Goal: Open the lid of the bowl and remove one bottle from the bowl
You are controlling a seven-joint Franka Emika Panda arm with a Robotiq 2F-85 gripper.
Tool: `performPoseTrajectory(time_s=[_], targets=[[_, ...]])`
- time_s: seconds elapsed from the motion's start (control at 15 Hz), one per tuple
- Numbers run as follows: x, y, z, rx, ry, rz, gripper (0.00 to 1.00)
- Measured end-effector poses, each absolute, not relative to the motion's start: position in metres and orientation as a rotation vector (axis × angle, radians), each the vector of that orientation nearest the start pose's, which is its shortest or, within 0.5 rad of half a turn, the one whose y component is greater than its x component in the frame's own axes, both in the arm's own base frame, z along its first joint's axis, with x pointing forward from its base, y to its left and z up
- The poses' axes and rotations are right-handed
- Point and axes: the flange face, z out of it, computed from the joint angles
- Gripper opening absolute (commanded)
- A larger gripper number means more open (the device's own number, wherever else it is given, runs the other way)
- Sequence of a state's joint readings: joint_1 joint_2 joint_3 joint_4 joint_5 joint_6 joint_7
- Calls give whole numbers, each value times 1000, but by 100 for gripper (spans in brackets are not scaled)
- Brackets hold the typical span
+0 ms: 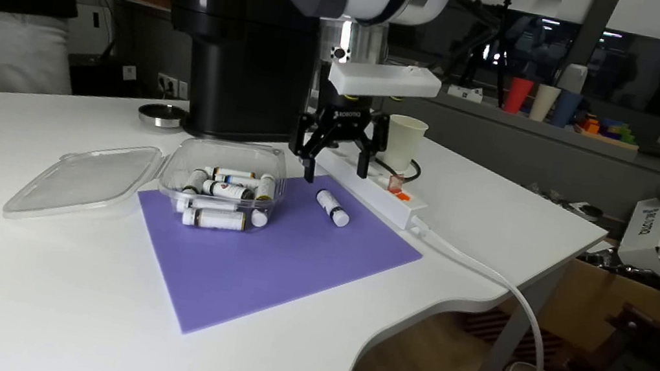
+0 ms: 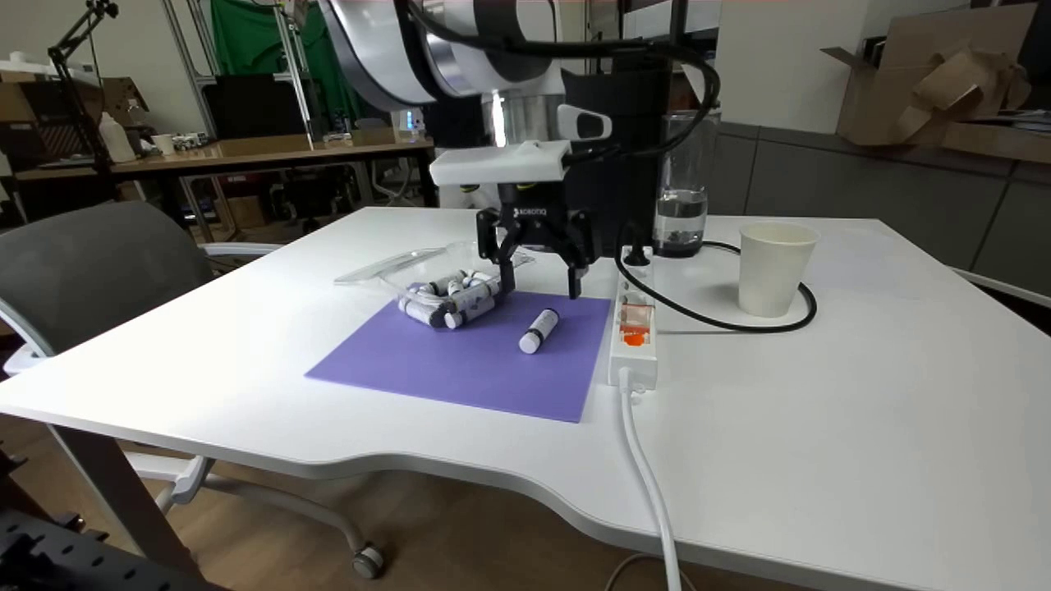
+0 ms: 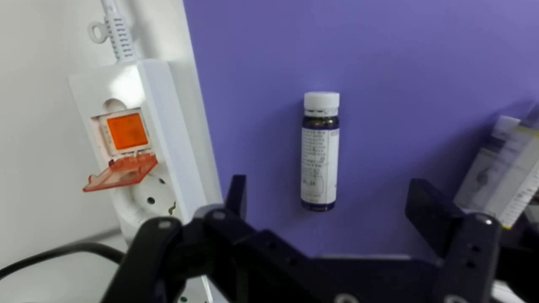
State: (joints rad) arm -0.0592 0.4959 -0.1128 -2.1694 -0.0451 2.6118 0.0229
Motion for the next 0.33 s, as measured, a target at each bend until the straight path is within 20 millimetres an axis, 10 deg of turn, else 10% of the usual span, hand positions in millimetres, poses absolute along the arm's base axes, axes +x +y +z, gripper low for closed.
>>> performPoseTrajectory(time_s=[0.33], targets=[[552, -99, 207, -3189, 264, 73, 100]])
